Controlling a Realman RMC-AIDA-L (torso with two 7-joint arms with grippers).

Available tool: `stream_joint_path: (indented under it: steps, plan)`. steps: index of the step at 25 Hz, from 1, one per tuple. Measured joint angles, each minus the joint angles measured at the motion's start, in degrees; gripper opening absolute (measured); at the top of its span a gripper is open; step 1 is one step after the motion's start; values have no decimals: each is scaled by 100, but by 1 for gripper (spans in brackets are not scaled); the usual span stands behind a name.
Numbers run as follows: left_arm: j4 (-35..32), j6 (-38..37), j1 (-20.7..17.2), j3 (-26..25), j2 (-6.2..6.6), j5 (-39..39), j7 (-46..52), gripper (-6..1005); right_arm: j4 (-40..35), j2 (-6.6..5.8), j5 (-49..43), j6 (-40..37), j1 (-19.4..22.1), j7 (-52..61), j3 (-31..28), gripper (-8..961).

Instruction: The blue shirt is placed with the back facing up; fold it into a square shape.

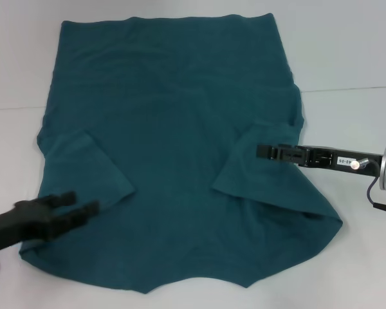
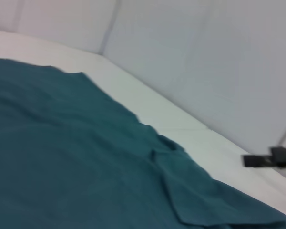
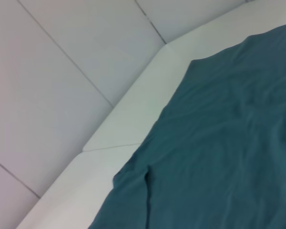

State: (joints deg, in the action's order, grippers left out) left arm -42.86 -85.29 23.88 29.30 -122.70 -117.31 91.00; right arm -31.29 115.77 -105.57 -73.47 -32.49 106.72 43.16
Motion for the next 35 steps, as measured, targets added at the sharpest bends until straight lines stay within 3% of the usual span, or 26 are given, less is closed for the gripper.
stream_joint_path:
  steps: [8,21,35]
  plan:
    - [-283,122,-58,-359,110,-581,922,754,0,-3,-6,9,-11,36,20,906]
    - [-504,401,-174,-1023,171,-1445,1452,759,34,-21,-7,31,16,55,35,903]
    - [-467,350,-157,-1019,176,-1851,1563,758,5,-21,-7,-8,22,146,-2,902]
